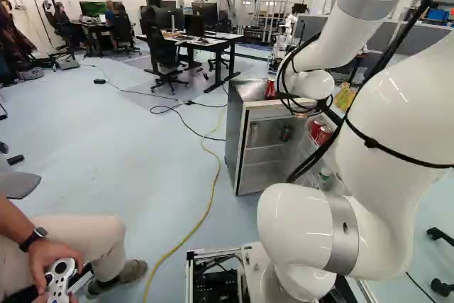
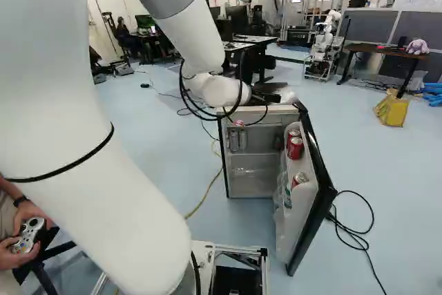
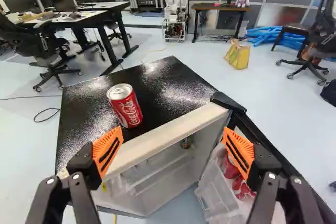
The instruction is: Grab a drink from the fridge
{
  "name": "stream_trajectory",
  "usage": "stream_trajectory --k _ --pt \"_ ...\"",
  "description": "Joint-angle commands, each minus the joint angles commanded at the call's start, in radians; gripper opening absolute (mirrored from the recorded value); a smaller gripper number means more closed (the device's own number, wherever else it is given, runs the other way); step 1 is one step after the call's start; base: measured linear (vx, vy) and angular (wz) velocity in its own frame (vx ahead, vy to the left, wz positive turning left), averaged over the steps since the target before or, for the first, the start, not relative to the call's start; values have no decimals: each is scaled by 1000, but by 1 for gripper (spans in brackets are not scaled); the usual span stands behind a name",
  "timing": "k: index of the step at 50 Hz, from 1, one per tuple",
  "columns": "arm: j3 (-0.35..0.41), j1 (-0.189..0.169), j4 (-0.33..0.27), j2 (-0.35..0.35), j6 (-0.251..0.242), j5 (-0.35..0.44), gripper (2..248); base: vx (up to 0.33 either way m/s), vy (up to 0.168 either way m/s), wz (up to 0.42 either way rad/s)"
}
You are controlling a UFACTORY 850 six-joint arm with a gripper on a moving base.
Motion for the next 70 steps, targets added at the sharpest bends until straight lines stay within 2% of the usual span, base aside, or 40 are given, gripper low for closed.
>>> stream_trajectory --k 51,70 --pt "-82 -169 402 42 0 -384 247 0 0 0" --pt "-114 -234 428 57 0 -413 247 0 0 0"
